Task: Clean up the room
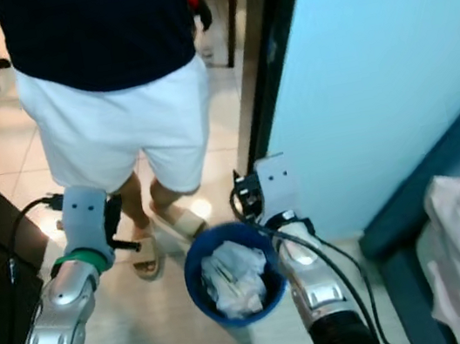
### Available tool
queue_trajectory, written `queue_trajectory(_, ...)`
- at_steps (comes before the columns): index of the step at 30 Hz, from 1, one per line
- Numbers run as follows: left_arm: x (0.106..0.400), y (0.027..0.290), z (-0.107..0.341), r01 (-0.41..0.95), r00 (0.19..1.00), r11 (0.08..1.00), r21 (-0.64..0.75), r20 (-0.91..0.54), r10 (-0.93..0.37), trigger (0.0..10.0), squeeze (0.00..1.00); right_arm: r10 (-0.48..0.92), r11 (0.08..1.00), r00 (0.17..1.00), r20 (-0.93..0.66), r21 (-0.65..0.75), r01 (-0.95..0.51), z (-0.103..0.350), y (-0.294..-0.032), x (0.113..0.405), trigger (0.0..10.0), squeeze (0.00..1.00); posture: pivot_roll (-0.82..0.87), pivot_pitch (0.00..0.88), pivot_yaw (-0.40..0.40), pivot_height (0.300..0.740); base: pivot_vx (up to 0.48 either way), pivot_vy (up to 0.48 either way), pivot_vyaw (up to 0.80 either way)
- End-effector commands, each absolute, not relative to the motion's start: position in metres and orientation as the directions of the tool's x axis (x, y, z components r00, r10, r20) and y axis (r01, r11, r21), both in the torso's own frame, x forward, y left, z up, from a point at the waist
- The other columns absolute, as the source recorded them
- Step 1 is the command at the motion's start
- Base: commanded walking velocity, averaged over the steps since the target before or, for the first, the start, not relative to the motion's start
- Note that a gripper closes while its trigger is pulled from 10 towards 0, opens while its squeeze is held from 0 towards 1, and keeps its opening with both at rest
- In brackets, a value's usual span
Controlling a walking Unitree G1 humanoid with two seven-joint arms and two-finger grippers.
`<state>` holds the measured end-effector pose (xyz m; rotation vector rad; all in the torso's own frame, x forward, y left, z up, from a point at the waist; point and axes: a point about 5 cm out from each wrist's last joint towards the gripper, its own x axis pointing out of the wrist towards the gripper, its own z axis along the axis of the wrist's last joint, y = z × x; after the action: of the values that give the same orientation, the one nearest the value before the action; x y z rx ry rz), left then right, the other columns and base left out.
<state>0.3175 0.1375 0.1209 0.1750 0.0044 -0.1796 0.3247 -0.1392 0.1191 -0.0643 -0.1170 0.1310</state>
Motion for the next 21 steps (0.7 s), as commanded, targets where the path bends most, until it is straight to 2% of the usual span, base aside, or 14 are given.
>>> queue_trajectory(1,0.3139,0.1436,0.1121,0.168,0.986,0.969,0.183,-0.057,-0.160,10.0,0.00,0.153,0.987,0.984,0.089,-0.067,-0.148,0.1118,-0.1340,0.3223,10.0,0.00,0.02,0.100,0.030,0.726,-0.420,0.000,0.00)
queue_trajectory(16,0.3143,0.1441,0.1127,0.172,0.985,0.967,0.190,-0.058,-0.164,10.0,0.00,0.153,0.987,0.984,0.087,-0.068,-0.148,0.1097,-0.1335,0.3234,10.0,0.00,0.02,0.088,0.035,0.726,-0.417,0.000,0.00)
queue_trajectory(21,0.3148,0.1429,0.1127,0.182,0.983,0.966,0.185,-0.065,-0.173,10.0,0.00,0.148,0.988,0.986,0.083,-0.059,-0.143,0.1090,-0.1342,0.3241,10.0,0.00,0.02,0.083,0.037,0.726,0.000,0.000,0.00)
